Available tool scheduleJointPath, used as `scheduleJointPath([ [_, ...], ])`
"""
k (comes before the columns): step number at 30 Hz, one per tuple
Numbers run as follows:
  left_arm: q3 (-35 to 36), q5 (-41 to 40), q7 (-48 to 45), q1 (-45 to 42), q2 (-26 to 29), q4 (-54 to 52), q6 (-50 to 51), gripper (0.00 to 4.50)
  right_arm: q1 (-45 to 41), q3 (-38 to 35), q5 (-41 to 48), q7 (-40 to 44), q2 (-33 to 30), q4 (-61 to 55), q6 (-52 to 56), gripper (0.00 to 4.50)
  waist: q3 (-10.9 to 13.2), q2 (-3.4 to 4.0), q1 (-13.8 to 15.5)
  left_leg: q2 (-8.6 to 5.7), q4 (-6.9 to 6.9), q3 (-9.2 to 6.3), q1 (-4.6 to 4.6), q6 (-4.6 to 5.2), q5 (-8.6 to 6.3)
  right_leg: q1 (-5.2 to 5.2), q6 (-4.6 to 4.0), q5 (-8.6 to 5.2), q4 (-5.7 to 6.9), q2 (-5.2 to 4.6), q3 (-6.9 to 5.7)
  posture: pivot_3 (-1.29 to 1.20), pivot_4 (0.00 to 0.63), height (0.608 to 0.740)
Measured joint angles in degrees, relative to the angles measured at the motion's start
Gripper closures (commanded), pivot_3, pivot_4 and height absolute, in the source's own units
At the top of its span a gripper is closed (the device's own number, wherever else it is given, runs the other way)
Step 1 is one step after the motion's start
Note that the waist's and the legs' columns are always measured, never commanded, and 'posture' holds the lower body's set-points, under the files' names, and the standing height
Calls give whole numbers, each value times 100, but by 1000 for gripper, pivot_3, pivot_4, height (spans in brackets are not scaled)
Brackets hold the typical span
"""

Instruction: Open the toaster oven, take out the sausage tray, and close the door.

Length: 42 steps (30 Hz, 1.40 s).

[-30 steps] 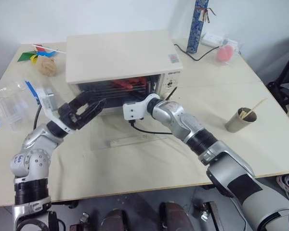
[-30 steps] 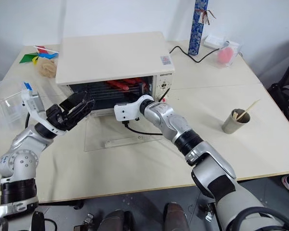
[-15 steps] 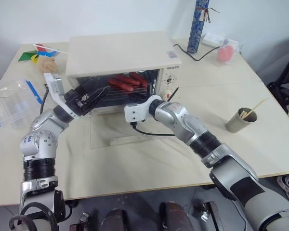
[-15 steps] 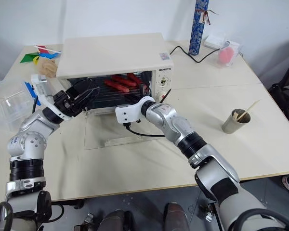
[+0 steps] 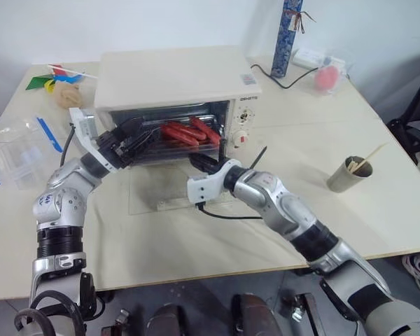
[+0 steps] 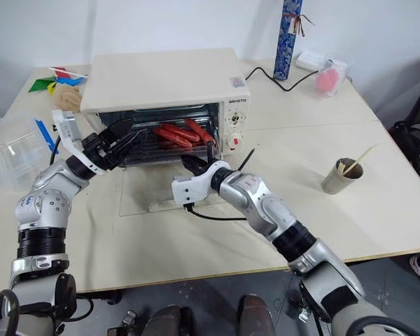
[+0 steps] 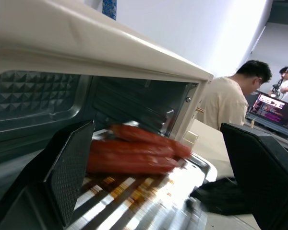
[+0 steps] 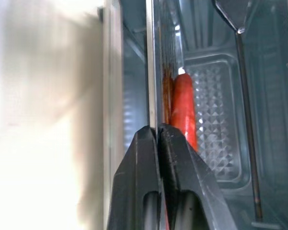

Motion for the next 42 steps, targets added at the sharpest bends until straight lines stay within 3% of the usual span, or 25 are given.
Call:
scheduleJointPath([
  [17, 209, 25, 100, -410, 85, 749, -47, 0, 753, -275, 17, 608, -370, -1289, -152, 4490, 0, -2, -2, 1, 2, 6, 6, -2, 2, 1, 0, 0, 2, 2, 4, 0, 150, 740],
  [22, 217, -22, 105, -346, 275, 641, 375, 0, 924, -375, 96, 840, -396, -1511, -160, 4490, 0, -3, -7, 1, 2, 8, 9, -2, 2, 1, 0, 0, 2, 2, 7, 0, 150, 740],
  [28, 336, -285, 404, 200, 617, 181, 1659, 0, 996, -567, 288, 1033, -458, -1640, -194, 4490, 1, -5, 27, 1, 5, 8, 9, -1, 2, 2, 0, 0, 4, 0, 12, 0, 150, 740],
  [35, 943, -1681, 1183, 1023, 951, -933, 4537, 0, 1067, -803, 657, 1194, -715, -1740, -511, 4490, 2, -8, 131, 3, 7, -38, 11, -1, 1, 2, 0, 0, 4, 0, 22, 0, 150, 740],
  [42, 1938, -2920, 2147, 941, 751, -850, 6278, 0, 1067, -822, 871, 1221, -787, -1741, -807, 4490, 2, -9, 187, 1, 8, -38, 17, -1, 2, 8, -1, 0, 5, -1, 29, 0, 150, 740],
])
